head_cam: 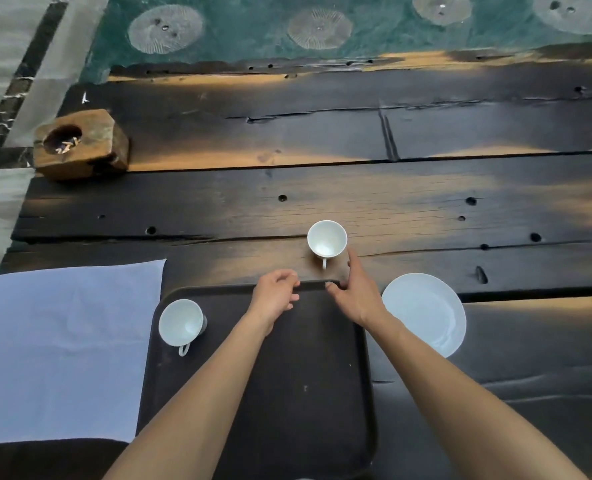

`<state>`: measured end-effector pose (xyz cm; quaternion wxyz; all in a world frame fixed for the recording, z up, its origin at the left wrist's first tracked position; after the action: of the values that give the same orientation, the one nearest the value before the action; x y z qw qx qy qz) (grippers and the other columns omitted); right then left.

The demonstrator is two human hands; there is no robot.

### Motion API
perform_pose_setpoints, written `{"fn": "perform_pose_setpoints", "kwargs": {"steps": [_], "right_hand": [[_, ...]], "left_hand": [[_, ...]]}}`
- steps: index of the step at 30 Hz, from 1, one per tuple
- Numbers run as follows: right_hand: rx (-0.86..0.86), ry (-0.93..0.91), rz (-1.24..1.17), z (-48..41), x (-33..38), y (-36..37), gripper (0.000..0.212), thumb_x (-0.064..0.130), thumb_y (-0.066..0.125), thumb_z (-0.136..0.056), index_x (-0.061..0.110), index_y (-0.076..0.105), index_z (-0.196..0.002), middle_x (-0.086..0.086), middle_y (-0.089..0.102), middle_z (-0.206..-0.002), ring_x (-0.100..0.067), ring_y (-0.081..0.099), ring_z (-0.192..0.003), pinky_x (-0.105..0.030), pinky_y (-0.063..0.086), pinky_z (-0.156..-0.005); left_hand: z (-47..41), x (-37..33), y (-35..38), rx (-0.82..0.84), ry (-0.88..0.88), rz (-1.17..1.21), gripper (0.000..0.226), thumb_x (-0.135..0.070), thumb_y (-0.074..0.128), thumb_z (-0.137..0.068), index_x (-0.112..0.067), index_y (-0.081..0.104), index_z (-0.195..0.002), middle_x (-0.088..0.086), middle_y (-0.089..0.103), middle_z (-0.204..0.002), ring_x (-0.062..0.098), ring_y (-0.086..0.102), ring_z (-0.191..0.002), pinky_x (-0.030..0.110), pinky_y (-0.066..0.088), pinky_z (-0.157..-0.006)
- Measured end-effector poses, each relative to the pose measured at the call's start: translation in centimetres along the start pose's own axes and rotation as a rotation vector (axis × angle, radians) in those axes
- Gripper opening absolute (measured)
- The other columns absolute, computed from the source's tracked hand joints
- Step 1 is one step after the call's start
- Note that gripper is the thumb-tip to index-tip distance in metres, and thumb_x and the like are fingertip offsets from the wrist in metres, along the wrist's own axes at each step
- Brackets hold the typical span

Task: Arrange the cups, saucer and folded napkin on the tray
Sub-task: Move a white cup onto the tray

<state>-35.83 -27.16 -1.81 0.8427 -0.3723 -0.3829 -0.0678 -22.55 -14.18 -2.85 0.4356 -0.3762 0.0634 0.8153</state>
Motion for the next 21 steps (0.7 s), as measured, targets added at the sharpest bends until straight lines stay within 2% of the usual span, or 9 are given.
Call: {"fn": "perform_pose_setpoints", "kwargs": {"steps": [2, 7, 9, 12, 14, 16, 18, 21], "right_hand": [[-0.011, -0.005, -0.014, -1.0, 0.0, 0.0, 0.086, 0.016, 0.065, -0.090, 0.026, 0.012, -0.157, -0.002, 0.048, -0.146, -0.023, 0.059, -0.113, -0.021, 0.036, -0.078], [-0.030, 0.034, -0.080, -2.8, -0.2, 0.2, 0.086, 0.021, 0.066, -0.089, 0.027, 0.010, -0.155, 0.002, 0.048, -0.138, -0.021, 0.060, -0.102, -0.028, 0.038, -0.080], [-0.033, 0.049, -0.086, -3.4, -0.4, 0.4, 0.091, 0.024, 0.068, -0.089, 0.025, 0.005, -0.156, 0.005, 0.045, -0.137, -0.022, 0.059, -0.108, -0.027, 0.038, -0.084], [-0.031, 0.082, -0.087, -4.2, -0.7, 0.8, 0.106, 0.032, 0.070, -0.086, 0.027, -0.009, -0.158, 0.001, 0.036, -0.156, -0.027, 0.056, -0.125, -0.033, 0.042, -0.099], [-0.029, 0.094, -0.103, -4.8, -0.9, 1.0, 0.108, 0.035, 0.071, -0.085, 0.028, -0.009, -0.158, -0.002, 0.032, -0.160, -0.027, 0.051, -0.133, -0.034, 0.039, -0.104], [-0.032, 0.093, -0.121, -5.1, -1.0, 1.1, 0.108, 0.036, 0.071, -0.084, 0.028, -0.007, -0.158, 0.000, 0.032, -0.161, -0.025, 0.046, -0.138, -0.033, 0.035, -0.107], [-0.034, 0.089, -0.125, -5.6, -1.1, 1.2, 0.108, 0.039, 0.072, -0.082, 0.031, -0.005, -0.158, 0.003, 0.032, -0.161, -0.025, 0.046, -0.139, -0.038, 0.036, -0.111], [-0.021, 0.091, -0.118, -6.2, -1.3, 1.4, 0.109, 0.042, 0.073, -0.080, 0.034, -0.004, -0.157, 0.005, 0.032, -0.161, -0.024, 0.047, -0.139, -0.042, 0.036, -0.113]], "left_hand": [[-0.9, -0.6, 0.7, 0.013, -0.010, 0.011, 0.021, -0.031, 0.050, -0.105, -0.021, 0.063, -0.119, 0.000, 0.071, -0.116, 0.021, 0.071, -0.094, 0.038, 0.057, -0.091], [-2.9, -2.2, 2.0, 0.041, -0.022, 0.029, 0.017, -0.028, 0.046, -0.106, -0.023, 0.060, -0.114, 0.003, 0.068, -0.119, 0.024, 0.070, -0.096, 0.038, 0.056, -0.090], [-3.6, -2.6, 2.4, 0.043, -0.025, 0.025, 0.017, -0.030, 0.046, -0.106, -0.024, 0.061, -0.111, 0.003, 0.067, -0.122, 0.027, 0.073, -0.101, 0.039, 0.058, -0.091], [-4.3, -3.2, 2.8, 0.041, -0.033, 0.044, 0.020, -0.031, 0.042, -0.107, -0.029, 0.062, -0.103, 0.001, 0.064, -0.125, 0.027, 0.072, -0.102, 0.039, 0.058, -0.091], [-4.9, -3.4, 3.1, 0.040, -0.036, 0.068, 0.031, -0.033, 0.040, -0.107, -0.028, 0.058, -0.132, -0.002, 0.059, -0.138, 0.022, 0.072, -0.096, 0.037, 0.059, -0.090], [-5.3, -3.6, 3.3, 0.054, -0.046, 0.084, 0.048, -0.036, 0.038, -0.108, -0.028, 0.038, -0.155, -0.004, 0.053, -0.148, 0.019, 0.072, -0.094, 0.037, 0.058, -0.092], [-5.5, -3.8, 3.7, 0.079, -0.054, 0.111, 0.051, -0.035, 0.038, -0.109, -0.029, 0.031, -0.159, -0.008, 0.052, -0.143, 0.017, 0.072, -0.090, 0.035, 0.057, -0.090], [-5.3, -4.6, 4.2, 0.114, -0.035, 0.144, 0.045, -0.034, 0.036, -0.110, -0.034, 0.036, -0.155, -0.013, 0.052, -0.130, 0.014, 0.072, -0.084, 0.030, 0.055, -0.083]]}}
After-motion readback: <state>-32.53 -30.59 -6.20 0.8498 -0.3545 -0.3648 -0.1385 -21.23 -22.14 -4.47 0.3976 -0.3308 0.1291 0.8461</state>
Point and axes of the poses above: each hand's wrist, its own z-axis away from the middle knuckle, its own y-axis out of the palm, x = y × z, the point moved 6 cm from there along -z, towards the middle knuckle
